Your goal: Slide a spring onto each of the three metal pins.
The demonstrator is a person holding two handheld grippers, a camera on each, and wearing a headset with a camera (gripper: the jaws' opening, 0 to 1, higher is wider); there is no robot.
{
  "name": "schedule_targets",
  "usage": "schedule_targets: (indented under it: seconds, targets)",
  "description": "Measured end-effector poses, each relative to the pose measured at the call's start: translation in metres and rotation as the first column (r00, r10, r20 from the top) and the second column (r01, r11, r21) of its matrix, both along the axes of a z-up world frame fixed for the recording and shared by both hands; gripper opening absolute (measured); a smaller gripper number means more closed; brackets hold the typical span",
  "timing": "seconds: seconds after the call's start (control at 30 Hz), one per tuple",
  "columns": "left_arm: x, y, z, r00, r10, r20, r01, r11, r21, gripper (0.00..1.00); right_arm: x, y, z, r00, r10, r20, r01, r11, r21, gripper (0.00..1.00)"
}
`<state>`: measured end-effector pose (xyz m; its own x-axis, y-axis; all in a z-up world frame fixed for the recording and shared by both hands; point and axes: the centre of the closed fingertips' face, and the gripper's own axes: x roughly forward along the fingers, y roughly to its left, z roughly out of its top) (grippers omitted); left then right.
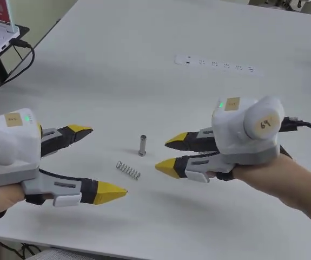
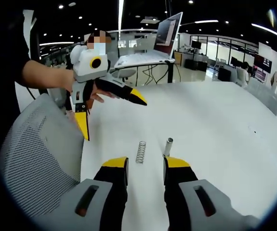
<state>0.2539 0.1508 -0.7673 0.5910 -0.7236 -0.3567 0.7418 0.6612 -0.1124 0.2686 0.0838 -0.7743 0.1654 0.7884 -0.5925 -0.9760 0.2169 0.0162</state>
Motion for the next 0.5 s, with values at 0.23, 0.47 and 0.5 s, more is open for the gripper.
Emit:
schedule_targets:
  seconds: [0.23, 0.47, 0.5]
  targets:
    - [0.001, 0.000, 0.000, 1.000, -0.004, -0.002, 0.004, 1.000, 0.003, 0.90, -0.006, 0.012, -0.019, 1.000, 0.019, -0.017, -0.020, 0.999, -0.030, 0.26]
    - [0.000, 0.000, -0.002, 1.000, -0.009, -0.005, 0.009, 1.000, 0.005, 0.90, -0.008, 0.027, -0.036, 0.999, 0.028, -0.030, -0.029, 0.998, -0.060, 0.24]
    - [0.000, -0.001, -0.002, 1.000, -0.009, -0.006, 0.009, 1.000, 0.003, 0.90, -0.008, 0.030, -0.039, 0.999, 0.031, -0.033, -0.033, 0.997, -0.067, 0.24]
